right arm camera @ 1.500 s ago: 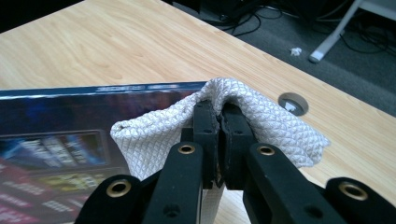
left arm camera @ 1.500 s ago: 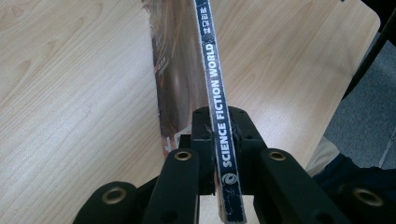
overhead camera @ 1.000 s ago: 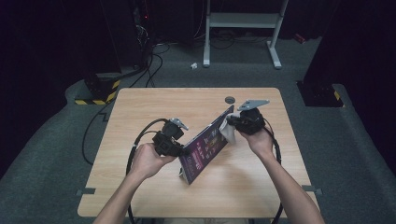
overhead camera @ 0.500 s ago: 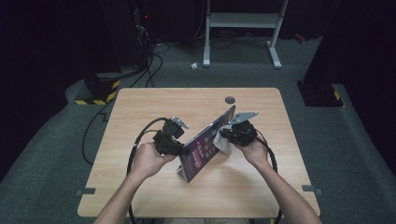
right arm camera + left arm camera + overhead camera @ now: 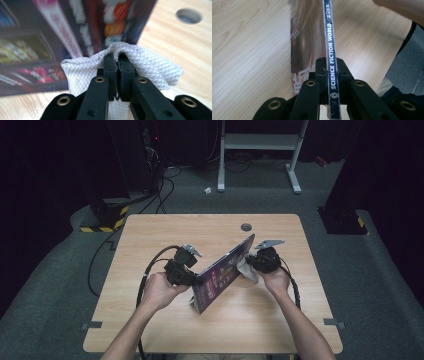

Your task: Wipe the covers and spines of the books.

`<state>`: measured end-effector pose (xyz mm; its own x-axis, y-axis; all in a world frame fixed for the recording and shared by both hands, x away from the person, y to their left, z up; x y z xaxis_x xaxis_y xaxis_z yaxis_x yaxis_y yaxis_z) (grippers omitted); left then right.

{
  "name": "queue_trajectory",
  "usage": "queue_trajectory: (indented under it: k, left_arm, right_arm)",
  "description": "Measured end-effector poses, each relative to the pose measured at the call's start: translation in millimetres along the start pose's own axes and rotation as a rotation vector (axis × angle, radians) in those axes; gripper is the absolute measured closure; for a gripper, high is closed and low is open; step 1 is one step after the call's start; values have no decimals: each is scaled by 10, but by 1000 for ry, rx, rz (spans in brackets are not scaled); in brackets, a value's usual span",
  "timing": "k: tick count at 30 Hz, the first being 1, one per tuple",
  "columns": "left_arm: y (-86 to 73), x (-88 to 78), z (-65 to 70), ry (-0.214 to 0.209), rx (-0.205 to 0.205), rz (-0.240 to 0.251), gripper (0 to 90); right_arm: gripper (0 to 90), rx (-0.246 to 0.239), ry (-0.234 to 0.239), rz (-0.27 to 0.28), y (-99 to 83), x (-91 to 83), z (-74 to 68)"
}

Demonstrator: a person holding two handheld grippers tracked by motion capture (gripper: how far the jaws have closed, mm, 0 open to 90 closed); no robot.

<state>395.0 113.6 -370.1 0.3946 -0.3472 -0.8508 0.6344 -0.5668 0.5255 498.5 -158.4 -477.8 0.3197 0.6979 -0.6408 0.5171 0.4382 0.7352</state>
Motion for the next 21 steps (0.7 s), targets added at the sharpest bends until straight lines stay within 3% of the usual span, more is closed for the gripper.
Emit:
queue_trajectory:
  k: [4, 7, 10, 15, 21]
  left_arm:
    - [-12, 3, -1, -1, -10, 7, 838]
    - [-15, 5, -11, -2, -13, 10, 838]
    - [-17, 17, -33, -8, -33, 16, 838]
    - [-1, 48, -52, -12, -56, 22, 838]
    - [60, 98, -24, -15, -68, 25, 837]
  right_arm:
    - [863, 5, -8, -45, -138, 141, 26]
    - [863, 62, -25, -41, -234, 194, 128]
    - [863, 73, -23, -30, -313, 247, 124]
    - [863, 18, 36, 11, -362, 307, -94]
    - [863, -55, 83, 12, -326, 296, -367]
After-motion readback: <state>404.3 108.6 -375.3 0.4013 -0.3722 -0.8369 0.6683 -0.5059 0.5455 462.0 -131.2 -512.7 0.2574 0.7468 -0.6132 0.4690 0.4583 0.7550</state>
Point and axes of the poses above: each handheld gripper's, and its own axes: x roughly forward along the jaws, y roughly out of its top, z roughly to its right, the point moved 2 cm from there along x, roughly forward along the jaws, and after that the axes turned 15 degrees about y, right-handed, at the moved point
